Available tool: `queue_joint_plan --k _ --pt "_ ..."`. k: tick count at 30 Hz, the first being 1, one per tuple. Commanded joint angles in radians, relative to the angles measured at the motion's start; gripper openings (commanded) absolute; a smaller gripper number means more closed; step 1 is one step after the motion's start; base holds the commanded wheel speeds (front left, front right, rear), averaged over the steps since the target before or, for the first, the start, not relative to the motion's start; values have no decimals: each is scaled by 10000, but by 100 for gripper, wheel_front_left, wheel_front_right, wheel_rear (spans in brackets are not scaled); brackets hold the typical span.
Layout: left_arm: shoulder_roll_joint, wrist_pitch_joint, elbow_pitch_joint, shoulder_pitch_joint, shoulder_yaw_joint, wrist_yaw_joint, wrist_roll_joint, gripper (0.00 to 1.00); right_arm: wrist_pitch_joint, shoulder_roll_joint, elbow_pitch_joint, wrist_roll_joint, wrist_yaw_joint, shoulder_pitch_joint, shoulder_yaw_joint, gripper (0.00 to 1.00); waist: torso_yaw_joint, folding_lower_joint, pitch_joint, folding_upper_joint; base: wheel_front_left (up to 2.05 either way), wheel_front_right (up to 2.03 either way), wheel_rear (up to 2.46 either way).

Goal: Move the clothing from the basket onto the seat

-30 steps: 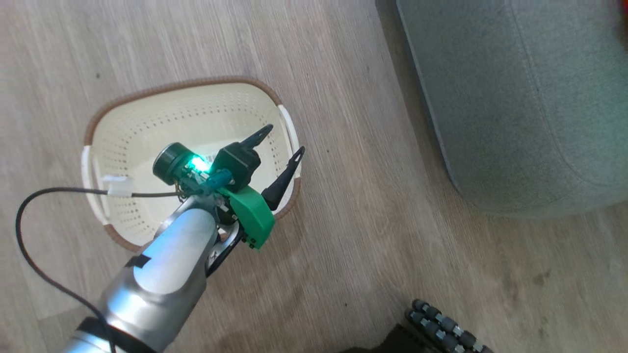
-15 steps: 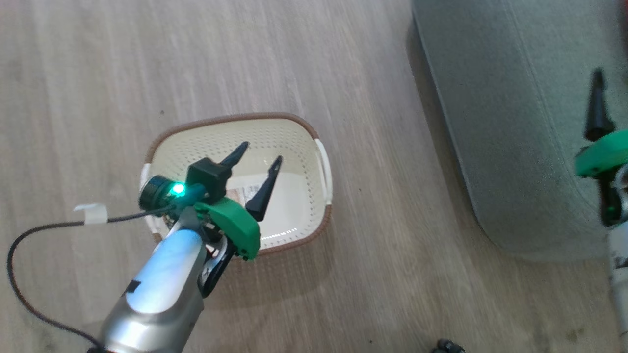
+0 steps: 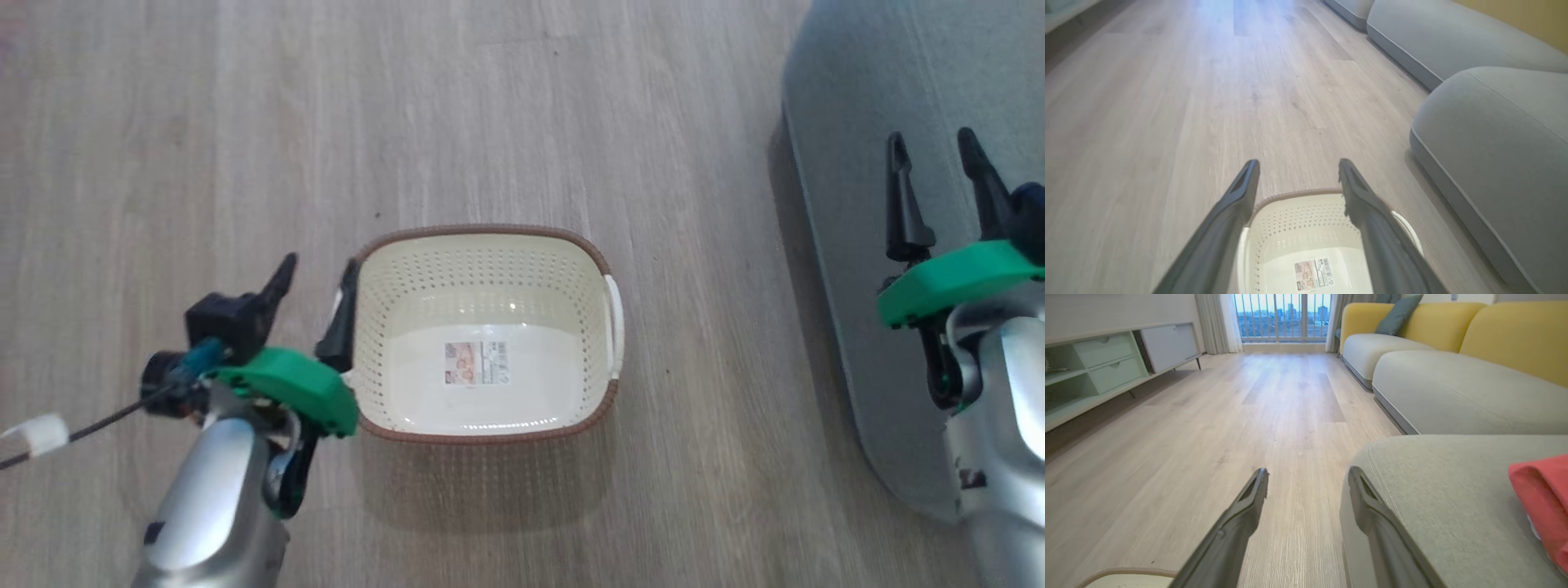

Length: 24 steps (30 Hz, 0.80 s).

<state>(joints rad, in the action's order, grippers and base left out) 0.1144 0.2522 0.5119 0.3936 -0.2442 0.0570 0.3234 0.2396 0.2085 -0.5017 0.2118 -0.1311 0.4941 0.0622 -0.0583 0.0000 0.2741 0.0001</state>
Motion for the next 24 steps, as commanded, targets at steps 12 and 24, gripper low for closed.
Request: queue_joint_plan --k 12,24 --pt "-278 95 -1273 -1120 2558 149 -1031 100 218 -377 809 -36 4 -1097 -695 100 695 0 -1107 -1 0 0 0" --pt "-565 95 -1774 -1908 3326 339 -1784 100 220 -751 985 -88 4 -1967 -887 100 747 0 -1806 -1 0 0 0"
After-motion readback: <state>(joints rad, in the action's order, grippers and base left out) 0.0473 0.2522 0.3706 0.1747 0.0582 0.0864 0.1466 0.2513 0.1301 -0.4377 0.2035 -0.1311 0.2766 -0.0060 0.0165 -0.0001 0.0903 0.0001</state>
